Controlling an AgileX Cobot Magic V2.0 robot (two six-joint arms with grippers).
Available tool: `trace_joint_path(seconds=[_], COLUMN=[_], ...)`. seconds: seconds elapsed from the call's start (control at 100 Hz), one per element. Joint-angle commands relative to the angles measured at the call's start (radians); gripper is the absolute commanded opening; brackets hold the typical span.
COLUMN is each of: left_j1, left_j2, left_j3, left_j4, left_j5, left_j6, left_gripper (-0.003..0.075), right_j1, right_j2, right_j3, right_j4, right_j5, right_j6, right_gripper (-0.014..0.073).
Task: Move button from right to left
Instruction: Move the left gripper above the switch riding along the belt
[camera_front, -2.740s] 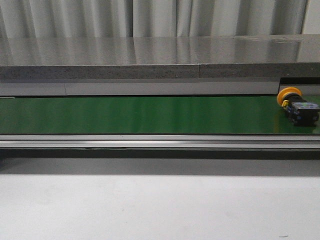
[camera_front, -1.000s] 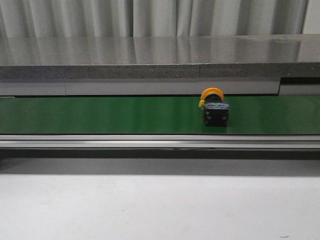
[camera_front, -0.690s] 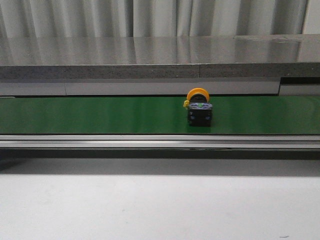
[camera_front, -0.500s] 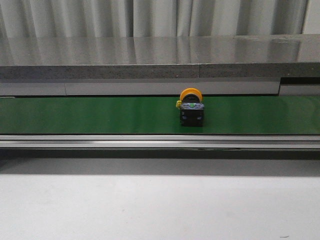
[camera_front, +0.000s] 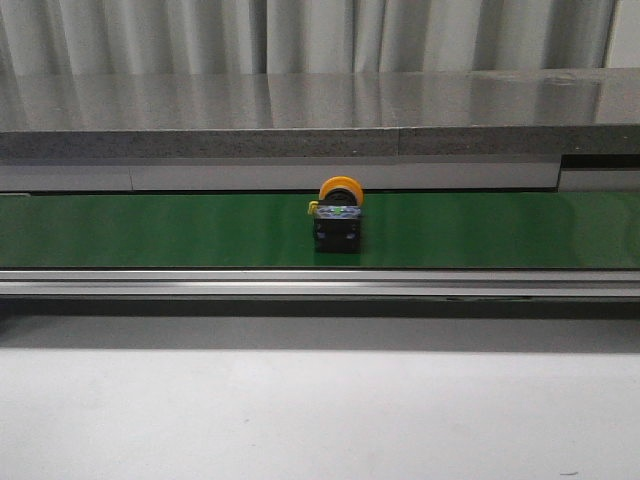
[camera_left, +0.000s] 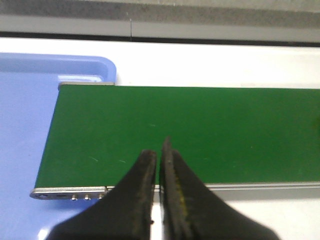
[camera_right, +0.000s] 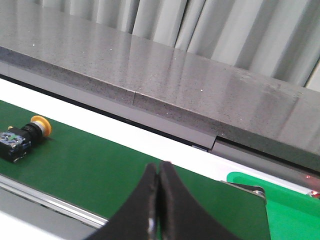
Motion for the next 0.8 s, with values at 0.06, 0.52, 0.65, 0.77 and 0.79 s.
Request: trace_joint_path(seconds=[0.06, 0.52, 0.65, 0.77, 0.79], left_j1=[-0.009, -0.009, -0.009, -0.009, -0.009], left_j2=[0.099, 0.174, 0.174, 0.174, 0.174], left_j3=[-0.064, -0.067, -0.067, -0.067, -0.067], left_j4=[-0.01, -0.01, -0.013, -0.029, -0.03], left_j5=[-0.036, -0.023, -0.026, -0.026, -0.026], left_j6=[-0.01, -0.01, -0.01, -0.01, -0.01], left_gripper=[0.0005, 0.0399, 0.065, 0.0677, 0.0677], right_j1=[-0.004, -0.004, -0.004, -0.004, -0.004], right_j2=[0.009, 0.009, 0.009, 0.009, 0.009], right_j3=[-0.025, -0.025, -0.025, -0.025, -0.025], right_j4=[0.013, 0.013, 0.013, 0.013, 0.013], right_j5=[-0.064, -0.064, -0.064, -0.064, -0.064], right_j6=[-0.004, -0.004, -0.004, -0.004, -0.004], right_gripper=[-0.0067, -0.0067, -0.0067, -0.0067, -0.0067])
